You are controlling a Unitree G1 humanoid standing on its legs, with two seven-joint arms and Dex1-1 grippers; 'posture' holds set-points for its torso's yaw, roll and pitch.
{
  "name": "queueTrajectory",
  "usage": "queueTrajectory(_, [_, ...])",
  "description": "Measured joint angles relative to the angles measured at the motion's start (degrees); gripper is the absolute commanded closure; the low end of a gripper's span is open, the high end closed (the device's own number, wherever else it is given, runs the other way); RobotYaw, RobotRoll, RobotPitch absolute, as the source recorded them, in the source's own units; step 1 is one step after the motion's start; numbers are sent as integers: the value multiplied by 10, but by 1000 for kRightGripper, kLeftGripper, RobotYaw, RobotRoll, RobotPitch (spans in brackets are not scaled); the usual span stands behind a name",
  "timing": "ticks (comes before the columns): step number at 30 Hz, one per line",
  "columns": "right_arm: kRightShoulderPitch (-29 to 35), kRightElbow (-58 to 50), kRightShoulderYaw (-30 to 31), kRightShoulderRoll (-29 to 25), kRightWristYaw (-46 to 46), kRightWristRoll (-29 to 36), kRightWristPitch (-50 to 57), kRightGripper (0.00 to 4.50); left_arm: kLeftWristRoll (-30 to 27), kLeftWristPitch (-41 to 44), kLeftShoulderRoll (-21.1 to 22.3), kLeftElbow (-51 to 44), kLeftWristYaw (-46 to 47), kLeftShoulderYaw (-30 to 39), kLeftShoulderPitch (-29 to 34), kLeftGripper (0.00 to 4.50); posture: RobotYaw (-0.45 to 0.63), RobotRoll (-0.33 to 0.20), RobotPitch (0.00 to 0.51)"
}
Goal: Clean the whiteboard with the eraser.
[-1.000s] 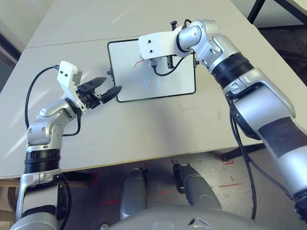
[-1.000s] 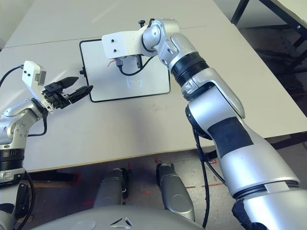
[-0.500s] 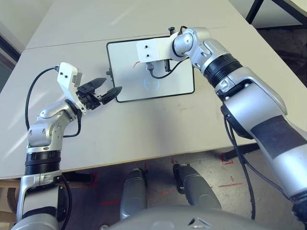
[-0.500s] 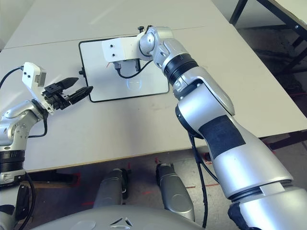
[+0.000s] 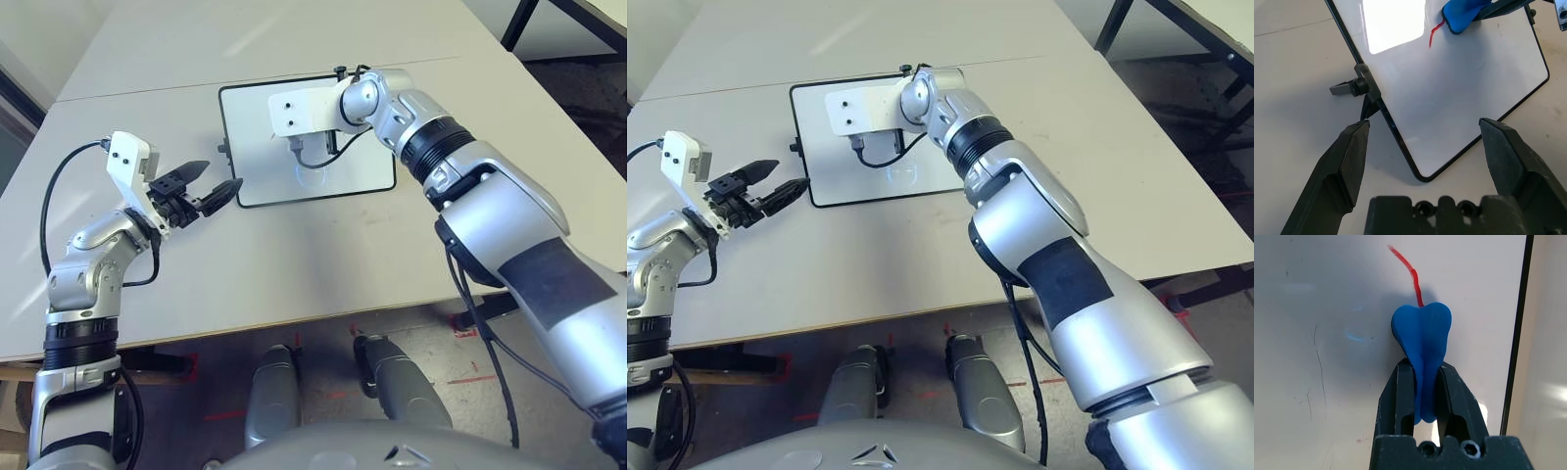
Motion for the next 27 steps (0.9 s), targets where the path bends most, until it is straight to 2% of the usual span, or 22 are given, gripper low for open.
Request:
queueTrajectory(22, [-8,8,1,43,-32,-15,22,4074,-1,0,-8,-17,12,1,4,0,75,0,138])
queueTrajectory(27, [-8,8,18,52,-49,-27,20,4074,-1,0,-16,-17,15,1,5,0,77,0,138])
